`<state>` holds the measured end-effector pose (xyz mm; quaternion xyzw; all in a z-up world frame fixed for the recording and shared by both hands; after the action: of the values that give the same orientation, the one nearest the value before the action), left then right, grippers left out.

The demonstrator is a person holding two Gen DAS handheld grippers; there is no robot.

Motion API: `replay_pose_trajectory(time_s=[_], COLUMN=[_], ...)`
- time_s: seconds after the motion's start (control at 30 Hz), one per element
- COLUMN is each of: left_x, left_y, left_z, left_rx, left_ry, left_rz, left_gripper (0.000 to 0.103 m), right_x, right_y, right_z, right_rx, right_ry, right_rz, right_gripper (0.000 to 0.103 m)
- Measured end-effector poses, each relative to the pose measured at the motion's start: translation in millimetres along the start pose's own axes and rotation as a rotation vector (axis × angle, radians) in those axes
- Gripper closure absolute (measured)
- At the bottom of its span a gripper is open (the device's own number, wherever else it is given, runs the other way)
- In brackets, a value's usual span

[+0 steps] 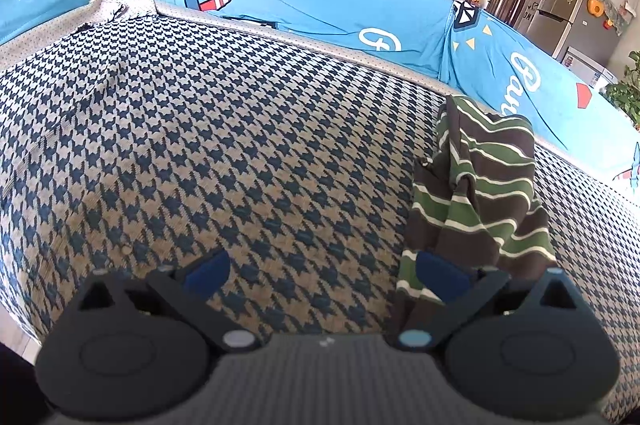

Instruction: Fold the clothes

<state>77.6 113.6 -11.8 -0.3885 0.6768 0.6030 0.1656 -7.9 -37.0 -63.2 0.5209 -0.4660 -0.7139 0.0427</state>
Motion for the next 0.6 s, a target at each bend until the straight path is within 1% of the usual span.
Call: replay_pose_trajectory(time_s=[0.13,0.17,0.2,0.23,0.27,0.3,0.33,0.4,0.5,0.6], left_x=[0,0,0,0,0,-1,-1,-1,-2,-3], left_y=[-1,-1,-1,-1,-1,-2,-2,-2,-4,-5], left_z=[-1,-1,-1,-1,-1,-2,-2,-1,0,1], left_rx=[0.005,0.006,0.006,0.006,0.006,0.005,0.005,0.004,0.004,0.006], left_ry=[0.004,0.005,0.006,0.007,0.007,0.008,0.009,0.012,0.022,0.033], left_rz=[0.0,-0.001,-0.001,-0.001,-0.002,-0.002,-0.002,-0.002,-0.002,0.001], left_gripper=[0.0,0.0,0.0,0.0,0.0,0.0,0.0,0.0,0.0,0.0], right_x=[5,6,8,8,8,8,8,9,8,4], right_y=[-5,-5,-5,-4,-4,-3,-2,1,5,9], right_z=[10,10,10,8,5,3,-1,-7,-13,-17], right_rx=[0.045,0.057,0.071,0.084,0.096,0.109,0.106,0.104,0.097,0.088], right_ry=[0.099,0.115,0.131,0.132,0.129,0.127,0.109,0.079,0.042,-0.001], right_rz=[-0.004,-0.009,-0.014,-0.019,-0.025,-0.031,-0.038,-0.049,-0.064,-0.081], right_gripper=[0.049,0.052,0.061,0.067,0.078,0.082,0.085,0.094,0.099,0.099])
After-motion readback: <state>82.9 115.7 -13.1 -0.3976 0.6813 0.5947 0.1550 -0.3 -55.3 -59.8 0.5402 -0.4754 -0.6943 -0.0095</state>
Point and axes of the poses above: each gripper's, at about its wrist camera, not at the fingertips, and y roughly against the way its jaws point, z to its left, x to its underside, the point moved 5 cm from there along -y, roughly the way its jaws point, and after that the axes turned 2 degrees about -x, right-handed, at the moved point
